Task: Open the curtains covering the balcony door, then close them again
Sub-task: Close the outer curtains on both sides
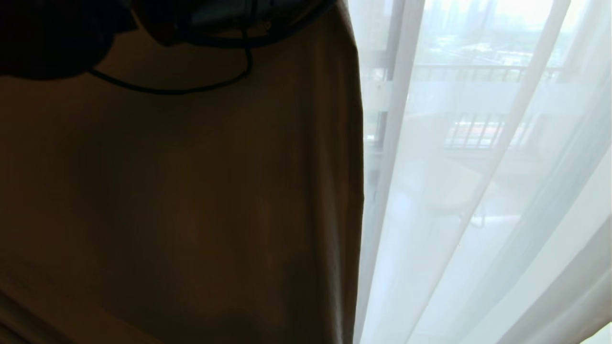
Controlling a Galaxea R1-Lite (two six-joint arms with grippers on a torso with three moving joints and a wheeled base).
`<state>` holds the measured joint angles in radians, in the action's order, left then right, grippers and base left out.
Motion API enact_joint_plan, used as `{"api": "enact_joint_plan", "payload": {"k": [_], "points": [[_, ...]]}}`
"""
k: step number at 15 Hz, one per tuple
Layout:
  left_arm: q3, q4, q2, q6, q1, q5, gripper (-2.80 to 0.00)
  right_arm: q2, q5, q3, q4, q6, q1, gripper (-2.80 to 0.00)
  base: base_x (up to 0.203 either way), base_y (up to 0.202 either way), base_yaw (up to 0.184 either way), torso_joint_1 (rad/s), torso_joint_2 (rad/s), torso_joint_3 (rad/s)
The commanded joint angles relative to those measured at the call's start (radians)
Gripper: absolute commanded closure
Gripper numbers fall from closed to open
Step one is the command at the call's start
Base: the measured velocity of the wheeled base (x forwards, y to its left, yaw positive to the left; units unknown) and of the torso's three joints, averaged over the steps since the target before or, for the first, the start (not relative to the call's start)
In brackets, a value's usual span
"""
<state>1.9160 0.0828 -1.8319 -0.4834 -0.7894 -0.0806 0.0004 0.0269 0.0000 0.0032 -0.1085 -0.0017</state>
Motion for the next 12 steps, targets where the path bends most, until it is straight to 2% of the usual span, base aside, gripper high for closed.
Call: {"api": "enact_joint_plan", "payload": {"k": [1,12], "points": [[0.007,0.000,-0.019,-0.003,-0.018,-0.001,0.00,0.000,0.001,0.000,0.000,0.000,0.000,0.00,0.000,0.000,0.000,0.000,0.00,0.000],[0.046,0.000,-0.068,-0.003,-0.097,-0.001,0.00,0.000,0.001,0.000,0.000,0.000,0.000,0.00,0.000,0.000,0.000,0.000,0.00,0.000]]}}
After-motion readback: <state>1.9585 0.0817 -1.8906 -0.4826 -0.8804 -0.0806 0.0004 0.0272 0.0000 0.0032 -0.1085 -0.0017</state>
